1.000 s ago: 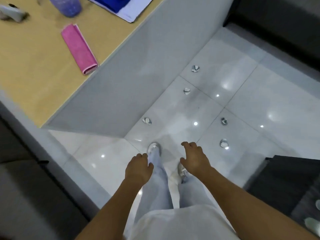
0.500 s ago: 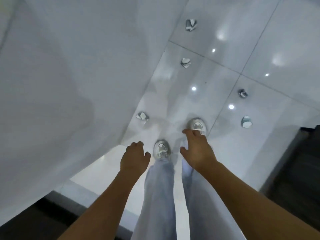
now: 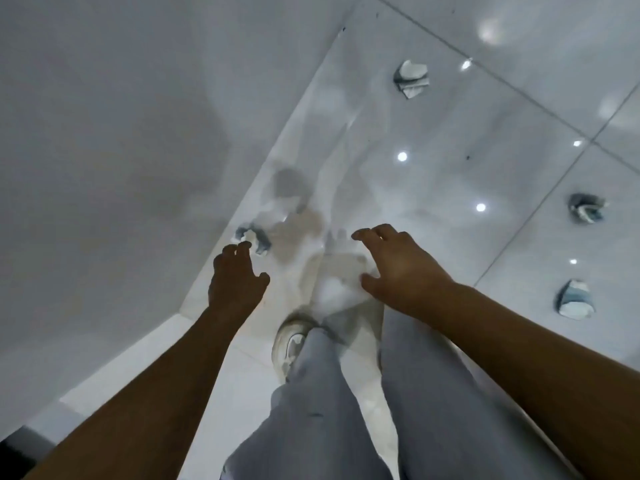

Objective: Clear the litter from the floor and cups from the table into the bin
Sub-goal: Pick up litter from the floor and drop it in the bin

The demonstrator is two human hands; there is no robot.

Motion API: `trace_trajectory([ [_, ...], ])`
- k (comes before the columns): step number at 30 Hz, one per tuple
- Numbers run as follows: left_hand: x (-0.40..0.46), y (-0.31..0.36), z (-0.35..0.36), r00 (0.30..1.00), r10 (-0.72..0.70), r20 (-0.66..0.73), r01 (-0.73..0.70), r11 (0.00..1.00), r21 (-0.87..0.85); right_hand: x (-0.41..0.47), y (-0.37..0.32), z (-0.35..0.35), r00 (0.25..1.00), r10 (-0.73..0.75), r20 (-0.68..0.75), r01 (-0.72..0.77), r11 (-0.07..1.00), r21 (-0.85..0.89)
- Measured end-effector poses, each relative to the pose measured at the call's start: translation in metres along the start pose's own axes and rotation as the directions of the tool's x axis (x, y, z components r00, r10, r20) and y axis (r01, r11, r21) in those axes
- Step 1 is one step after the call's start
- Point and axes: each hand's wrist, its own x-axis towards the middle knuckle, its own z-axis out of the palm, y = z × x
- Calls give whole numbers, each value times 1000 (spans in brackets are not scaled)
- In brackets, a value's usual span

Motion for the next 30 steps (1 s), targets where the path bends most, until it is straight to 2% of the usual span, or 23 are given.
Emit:
trace_trajectory([
  [3,49,-9,32,998,43,-54,-41,998,52,47,28,11,999,-46,14,47,996,-71],
  [6,82,-17,57,997,42,-64,-36,996,84,76,50,25,999,-53,-10,53,996,-69],
  [10,105,-20,81,994,26,-107,-29,999,-28,93,69,42,998,-67,0,67,995,-73],
  [14,104,-16,85,992,30,-123,-35,999,-35,89,73,47,999,-42,21,43,998,-42],
  [18,77,8,69,981,175,-86,-174,985,11,64,67,41,1000,9,-15,-9,1000,5],
  [23,10,70,28,930,362,-62,-360,932,44,-6,52,28,988,118,-96,-105,986,129],
  [30,-119,154,-31,806,589,58,-585,778,228,-149,41,-1,892,398,-217,-282,862,420],
])
